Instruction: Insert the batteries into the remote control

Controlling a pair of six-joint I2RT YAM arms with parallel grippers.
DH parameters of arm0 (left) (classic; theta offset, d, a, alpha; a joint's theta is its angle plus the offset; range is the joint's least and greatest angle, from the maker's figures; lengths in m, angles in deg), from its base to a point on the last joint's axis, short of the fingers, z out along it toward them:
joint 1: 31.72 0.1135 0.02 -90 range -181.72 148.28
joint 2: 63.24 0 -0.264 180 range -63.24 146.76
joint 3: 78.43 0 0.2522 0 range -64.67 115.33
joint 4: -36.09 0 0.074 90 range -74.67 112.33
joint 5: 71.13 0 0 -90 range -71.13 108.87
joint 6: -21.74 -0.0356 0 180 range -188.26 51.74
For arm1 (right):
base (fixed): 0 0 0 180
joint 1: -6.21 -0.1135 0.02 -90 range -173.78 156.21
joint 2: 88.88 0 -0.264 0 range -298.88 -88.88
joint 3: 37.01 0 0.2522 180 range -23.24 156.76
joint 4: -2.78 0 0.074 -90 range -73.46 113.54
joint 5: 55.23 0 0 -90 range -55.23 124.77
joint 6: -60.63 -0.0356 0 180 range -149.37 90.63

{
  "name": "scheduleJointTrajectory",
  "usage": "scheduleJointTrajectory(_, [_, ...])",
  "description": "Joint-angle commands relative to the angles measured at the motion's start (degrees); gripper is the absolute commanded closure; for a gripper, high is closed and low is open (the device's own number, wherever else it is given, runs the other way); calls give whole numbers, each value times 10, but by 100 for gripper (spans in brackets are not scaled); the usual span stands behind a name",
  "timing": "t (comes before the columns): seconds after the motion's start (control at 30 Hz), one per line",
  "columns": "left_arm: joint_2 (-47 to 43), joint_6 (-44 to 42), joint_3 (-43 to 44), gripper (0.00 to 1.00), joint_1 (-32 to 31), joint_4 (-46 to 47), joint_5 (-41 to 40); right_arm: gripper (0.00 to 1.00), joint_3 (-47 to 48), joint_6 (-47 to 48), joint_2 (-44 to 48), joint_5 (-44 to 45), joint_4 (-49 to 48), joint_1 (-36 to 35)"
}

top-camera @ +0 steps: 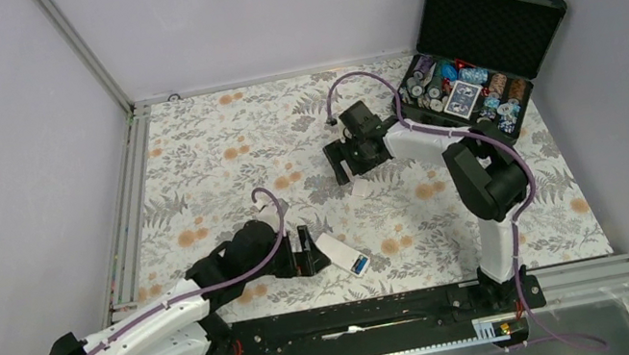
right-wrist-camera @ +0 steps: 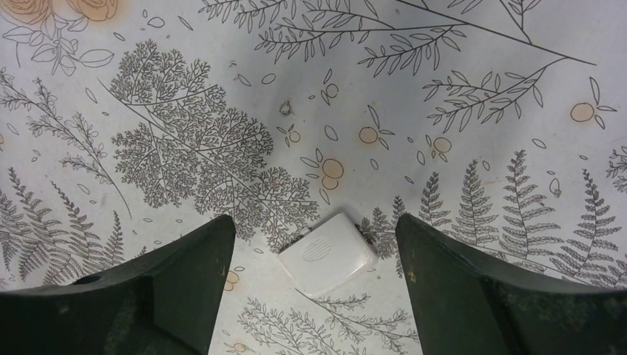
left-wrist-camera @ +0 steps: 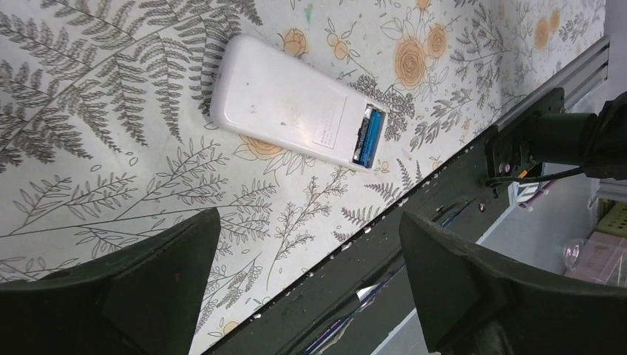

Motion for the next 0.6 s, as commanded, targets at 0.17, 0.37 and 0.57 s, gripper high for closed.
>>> scheduleJointTrajectory(0.17, [-27,-8,-13,1,20,-1,-11,13,4,19,-15,-51,-7,14])
scheduleJointTrajectory(0.37, [-25,-5,-20,1,23,6,-7,15,-27,17,-7,-69,-6,15])
scheduleJointTrajectory(0.57, [-30,0,-28,1,24,11,-3,19,-69,13,13,-65,0,14])
